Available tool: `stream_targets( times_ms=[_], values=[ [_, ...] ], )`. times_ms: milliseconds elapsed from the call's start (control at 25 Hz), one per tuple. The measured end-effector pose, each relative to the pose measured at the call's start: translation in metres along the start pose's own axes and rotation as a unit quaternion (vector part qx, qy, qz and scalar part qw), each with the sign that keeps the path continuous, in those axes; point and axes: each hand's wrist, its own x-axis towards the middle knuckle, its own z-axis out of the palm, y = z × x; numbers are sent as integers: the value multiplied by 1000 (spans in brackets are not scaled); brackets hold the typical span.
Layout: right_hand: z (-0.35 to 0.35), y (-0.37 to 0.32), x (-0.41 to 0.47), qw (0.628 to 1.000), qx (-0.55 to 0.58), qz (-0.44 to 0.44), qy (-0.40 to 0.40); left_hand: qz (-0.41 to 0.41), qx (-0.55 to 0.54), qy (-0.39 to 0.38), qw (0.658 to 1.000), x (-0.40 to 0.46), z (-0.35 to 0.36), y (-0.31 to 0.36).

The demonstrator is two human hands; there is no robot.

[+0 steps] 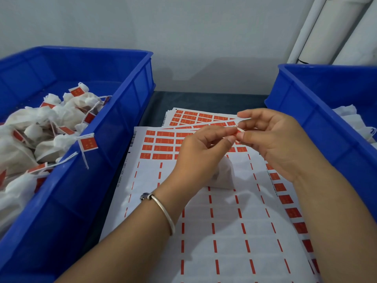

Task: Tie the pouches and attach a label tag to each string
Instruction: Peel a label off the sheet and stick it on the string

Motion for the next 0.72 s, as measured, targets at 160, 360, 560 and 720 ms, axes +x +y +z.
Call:
stream_targets(
  times_ms=[160,360,560,720],
  values=[
    [3,-2,-1,999,-37,-17,25,-20,-28,22,999,5,-4,1],
    [3,-10,-6,998,-42,-48,4,0,21,-22,1000,7,-11,5],
    [7,-20,-13,996,-55,-75,10,42,87,-33,995,5,-22,18],
    [14,-28,-23,994,-33,-82,62,28,105,-18,994,1,-28,31]
  ],
)
